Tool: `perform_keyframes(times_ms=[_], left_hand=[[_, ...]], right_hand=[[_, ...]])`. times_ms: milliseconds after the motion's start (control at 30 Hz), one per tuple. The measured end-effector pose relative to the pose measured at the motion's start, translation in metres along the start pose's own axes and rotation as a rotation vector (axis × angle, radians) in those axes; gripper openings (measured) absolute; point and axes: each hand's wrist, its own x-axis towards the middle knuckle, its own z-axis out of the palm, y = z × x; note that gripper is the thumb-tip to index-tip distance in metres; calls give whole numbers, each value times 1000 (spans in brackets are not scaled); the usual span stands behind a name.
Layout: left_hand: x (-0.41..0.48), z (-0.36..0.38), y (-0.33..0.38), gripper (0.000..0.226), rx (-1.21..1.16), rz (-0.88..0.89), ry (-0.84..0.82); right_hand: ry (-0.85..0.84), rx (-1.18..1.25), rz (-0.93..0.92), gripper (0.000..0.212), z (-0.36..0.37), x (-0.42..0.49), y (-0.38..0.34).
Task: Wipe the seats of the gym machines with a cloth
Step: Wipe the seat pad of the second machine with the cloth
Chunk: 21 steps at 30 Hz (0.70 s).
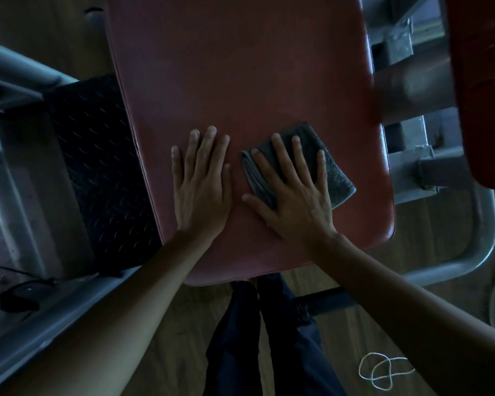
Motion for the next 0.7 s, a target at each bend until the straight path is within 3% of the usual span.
perform_keyframes(times_ms=[467, 600, 700], left_hand=[[-1, -4, -2, 44, -103, 11, 7], [-6, -15, -1, 43, -176, -17, -46], [-15, -36, 0, 40, -233, -87, -74]], right_hand=[[112, 74, 10, 50, 7, 2, -1], [35, 261, 47, 53, -6, 4, -2], [-43, 557, 113, 43, -35, 7, -3]])
